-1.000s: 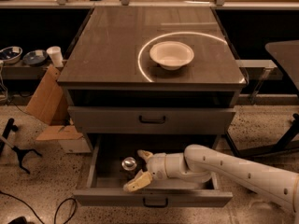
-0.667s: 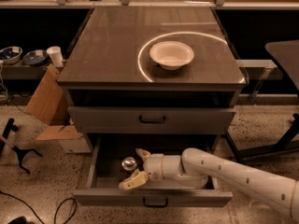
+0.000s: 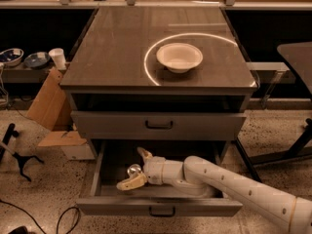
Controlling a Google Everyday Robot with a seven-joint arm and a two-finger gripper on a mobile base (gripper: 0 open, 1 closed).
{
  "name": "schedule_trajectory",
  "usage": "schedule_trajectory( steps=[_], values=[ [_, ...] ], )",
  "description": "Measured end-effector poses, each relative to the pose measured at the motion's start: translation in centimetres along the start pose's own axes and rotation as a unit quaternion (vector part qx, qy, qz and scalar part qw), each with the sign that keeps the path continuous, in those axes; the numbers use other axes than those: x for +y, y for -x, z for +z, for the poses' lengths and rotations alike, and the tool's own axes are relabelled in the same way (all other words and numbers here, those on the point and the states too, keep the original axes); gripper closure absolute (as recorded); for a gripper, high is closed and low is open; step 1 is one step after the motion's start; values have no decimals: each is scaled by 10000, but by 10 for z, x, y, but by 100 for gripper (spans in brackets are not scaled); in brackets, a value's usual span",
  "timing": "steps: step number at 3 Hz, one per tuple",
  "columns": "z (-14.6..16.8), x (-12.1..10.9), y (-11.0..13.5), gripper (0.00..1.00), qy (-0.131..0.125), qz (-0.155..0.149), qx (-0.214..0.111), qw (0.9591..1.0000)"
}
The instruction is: Pick orange can from middle drawer and place on counter
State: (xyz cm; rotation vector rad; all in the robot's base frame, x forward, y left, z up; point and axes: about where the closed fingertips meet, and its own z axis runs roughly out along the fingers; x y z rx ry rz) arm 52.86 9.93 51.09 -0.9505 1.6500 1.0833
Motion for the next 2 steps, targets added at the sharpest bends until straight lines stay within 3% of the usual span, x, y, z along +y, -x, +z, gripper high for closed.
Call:
schedule_trajectory(
  steps=[1,2],
  values=[
    [4,-15,5,0,-102,-196,-107,9997],
    [-13,-25,5,0,-274,-477,0,9985]
  ],
)
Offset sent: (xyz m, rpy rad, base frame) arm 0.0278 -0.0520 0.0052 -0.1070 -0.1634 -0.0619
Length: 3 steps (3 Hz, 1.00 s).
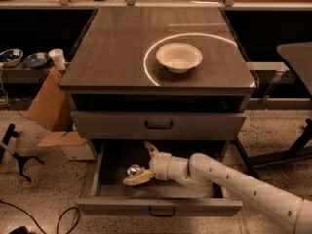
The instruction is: Pick orange can from middle drawer and place on counter
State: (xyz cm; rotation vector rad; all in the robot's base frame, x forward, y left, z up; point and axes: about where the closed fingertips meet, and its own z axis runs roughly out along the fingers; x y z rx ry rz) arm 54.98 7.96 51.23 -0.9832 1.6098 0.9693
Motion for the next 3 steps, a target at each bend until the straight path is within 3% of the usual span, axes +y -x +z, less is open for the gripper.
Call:
schedule_trajectory(
  steps=[1,3],
  values=[
    [-18,-6,-3,0,-116,-345,340,9988],
    [-4,-7,-1,0,-31,-694,896,9935]
  ],
)
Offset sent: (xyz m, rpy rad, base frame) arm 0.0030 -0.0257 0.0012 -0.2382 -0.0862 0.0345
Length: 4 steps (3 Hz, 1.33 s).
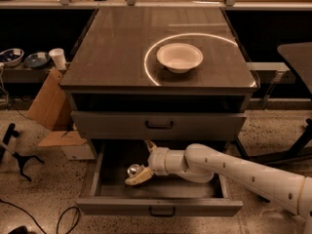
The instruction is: Pick orange can from middle drawer and place on counter
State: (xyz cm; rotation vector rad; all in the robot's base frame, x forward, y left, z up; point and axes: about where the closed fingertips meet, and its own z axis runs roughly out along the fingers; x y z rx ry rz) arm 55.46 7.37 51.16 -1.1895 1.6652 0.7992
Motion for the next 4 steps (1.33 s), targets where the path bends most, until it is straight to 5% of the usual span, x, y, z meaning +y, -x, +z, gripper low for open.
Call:
schedule_trajectory(
  steps=[4],
  values=[
    [67,15,-21,0,478,-3,1033,9935]
  ],
)
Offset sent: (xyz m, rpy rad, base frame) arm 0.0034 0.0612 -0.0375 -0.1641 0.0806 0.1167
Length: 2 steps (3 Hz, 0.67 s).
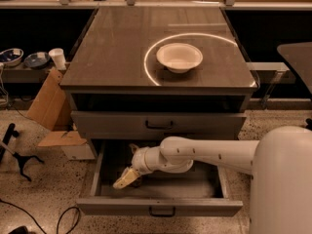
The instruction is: Pick orange can from middle drawer and place on counter
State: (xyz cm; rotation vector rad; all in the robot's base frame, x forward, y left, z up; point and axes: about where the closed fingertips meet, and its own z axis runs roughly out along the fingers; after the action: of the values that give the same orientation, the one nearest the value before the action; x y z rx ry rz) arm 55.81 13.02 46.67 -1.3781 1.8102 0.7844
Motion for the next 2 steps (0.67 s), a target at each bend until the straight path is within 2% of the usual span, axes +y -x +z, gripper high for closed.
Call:
schedule_trajectory(
  steps=[1,2],
  values=[
    [2,-6,-10,0,-118,169,280,9994],
    [1,-12,-20,0,-197,276,412,9986]
  ],
)
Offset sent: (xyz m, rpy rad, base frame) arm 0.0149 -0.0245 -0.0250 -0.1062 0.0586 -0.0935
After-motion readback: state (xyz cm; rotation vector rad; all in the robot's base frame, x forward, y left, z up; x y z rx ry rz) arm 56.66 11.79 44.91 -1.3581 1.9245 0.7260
